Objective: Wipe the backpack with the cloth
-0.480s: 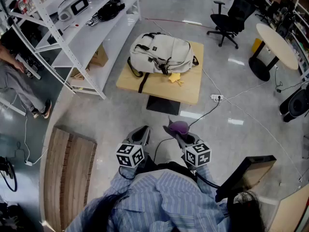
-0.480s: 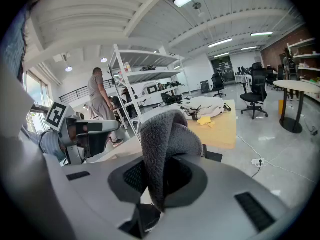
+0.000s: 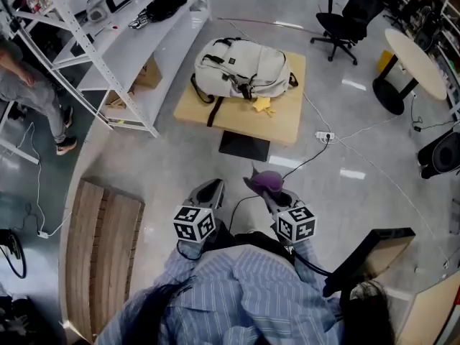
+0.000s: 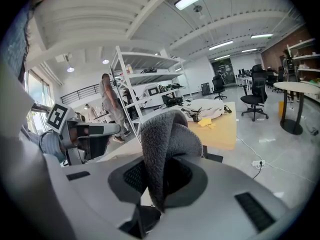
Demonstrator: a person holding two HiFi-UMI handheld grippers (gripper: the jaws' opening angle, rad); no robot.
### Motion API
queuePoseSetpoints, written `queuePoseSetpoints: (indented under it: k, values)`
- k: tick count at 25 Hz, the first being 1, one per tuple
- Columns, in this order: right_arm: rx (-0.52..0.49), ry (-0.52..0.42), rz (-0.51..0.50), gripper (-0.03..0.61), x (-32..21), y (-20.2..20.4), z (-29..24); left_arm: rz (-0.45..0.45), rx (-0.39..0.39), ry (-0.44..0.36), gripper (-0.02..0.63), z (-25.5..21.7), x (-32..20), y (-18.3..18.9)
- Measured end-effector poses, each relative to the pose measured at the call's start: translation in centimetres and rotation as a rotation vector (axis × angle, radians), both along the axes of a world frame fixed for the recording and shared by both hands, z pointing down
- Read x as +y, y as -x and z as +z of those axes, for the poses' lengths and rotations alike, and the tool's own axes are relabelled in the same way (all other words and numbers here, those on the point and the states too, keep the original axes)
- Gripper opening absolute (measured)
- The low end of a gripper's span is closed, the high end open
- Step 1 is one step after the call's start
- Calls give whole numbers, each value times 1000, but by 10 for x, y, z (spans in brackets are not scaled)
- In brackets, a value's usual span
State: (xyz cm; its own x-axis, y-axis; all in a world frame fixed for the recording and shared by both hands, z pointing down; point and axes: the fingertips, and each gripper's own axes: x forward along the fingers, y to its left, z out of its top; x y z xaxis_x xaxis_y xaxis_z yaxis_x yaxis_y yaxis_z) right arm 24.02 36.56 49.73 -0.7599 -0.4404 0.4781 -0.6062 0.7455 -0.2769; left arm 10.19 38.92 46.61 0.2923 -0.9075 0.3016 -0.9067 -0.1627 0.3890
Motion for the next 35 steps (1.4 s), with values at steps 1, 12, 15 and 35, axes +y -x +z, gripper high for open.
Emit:
queuePoseSetpoints:
  k: [1, 12, 15, 35]
  values:
    - [1, -2, -2, 41, 1, 0, 1, 0, -2, 1, 23, 1, 1, 0]
    - [-6, 33, -19, 41, -1, 14, 13, -44, -12, 13, 23, 4, -2, 24]
    - [-6, 47, -12, 41, -9, 17, 16, -49, -3, 15, 23, 4, -17, 35]
    - [57, 73, 151, 41, -241, 132, 19, 43, -38, 74, 23, 26, -243, 189]
